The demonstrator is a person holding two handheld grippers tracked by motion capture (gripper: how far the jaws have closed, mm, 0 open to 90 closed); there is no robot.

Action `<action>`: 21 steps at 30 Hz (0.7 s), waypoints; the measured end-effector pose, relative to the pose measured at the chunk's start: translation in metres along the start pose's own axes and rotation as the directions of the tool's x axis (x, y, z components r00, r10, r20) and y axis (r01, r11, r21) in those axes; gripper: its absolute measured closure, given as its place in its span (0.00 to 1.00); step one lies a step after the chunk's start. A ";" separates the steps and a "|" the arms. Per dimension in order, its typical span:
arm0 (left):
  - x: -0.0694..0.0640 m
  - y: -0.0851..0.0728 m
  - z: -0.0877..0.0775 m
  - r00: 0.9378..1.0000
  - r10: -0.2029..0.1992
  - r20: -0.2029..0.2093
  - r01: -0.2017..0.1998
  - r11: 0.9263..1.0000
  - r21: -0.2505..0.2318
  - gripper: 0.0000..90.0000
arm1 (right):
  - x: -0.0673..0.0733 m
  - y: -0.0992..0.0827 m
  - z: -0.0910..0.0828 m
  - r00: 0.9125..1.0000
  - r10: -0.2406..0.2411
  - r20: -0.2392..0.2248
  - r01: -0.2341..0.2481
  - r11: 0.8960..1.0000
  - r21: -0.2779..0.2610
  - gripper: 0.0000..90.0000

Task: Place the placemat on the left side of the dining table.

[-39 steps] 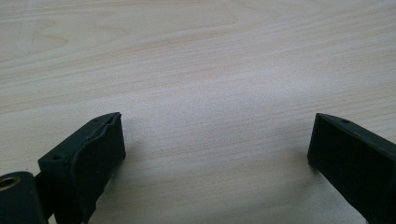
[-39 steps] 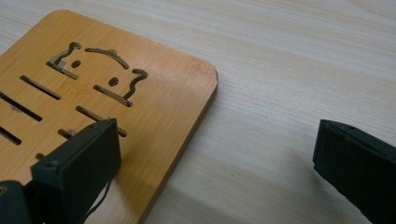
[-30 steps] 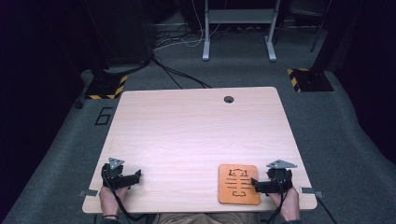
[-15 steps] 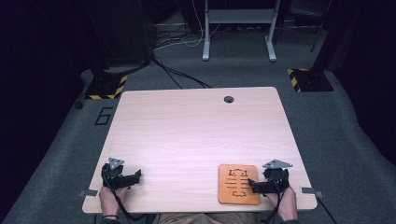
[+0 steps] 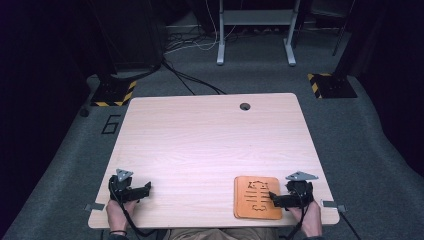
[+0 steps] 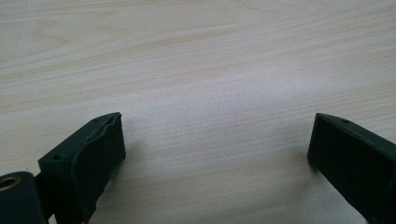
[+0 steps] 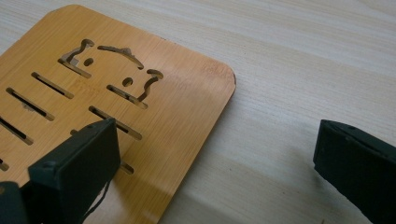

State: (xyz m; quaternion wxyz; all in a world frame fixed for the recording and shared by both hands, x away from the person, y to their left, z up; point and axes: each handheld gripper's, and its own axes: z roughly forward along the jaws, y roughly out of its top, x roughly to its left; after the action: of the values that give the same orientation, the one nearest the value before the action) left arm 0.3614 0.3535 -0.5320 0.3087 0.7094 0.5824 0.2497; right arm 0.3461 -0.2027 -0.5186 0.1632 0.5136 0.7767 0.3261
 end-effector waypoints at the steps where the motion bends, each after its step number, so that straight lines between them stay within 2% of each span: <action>1: 0.000 0.000 0.000 1.000 -0.001 0.000 0.001 1.000 -0.001 0.04 | -0.001 0.000 0.000 1.000 -0.005 0.001 0.005 1.000 0.001 0.00; 6: 0.000 0.000 0.000 1.000 0.003 -0.002 -0.003 1.000 0.003 0.04 | -0.007 -0.001 -0.001 1.000 -0.005 -0.012 0.005 1.000 0.000 0.00; 21: 0.000 0.000 0.000 1.000 0.004 -0.002 -0.004 1.000 0.004 0.04 | -0.013 -0.006 -0.005 1.000 0.015 0.000 -0.015 1.000 0.002 0.00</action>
State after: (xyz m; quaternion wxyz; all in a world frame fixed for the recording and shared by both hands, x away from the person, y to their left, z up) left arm 0.3611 0.3535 -0.5317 0.3062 0.7108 0.5819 0.2499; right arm 0.3445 -0.2180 -0.5196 0.1602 0.5195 0.7731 0.3268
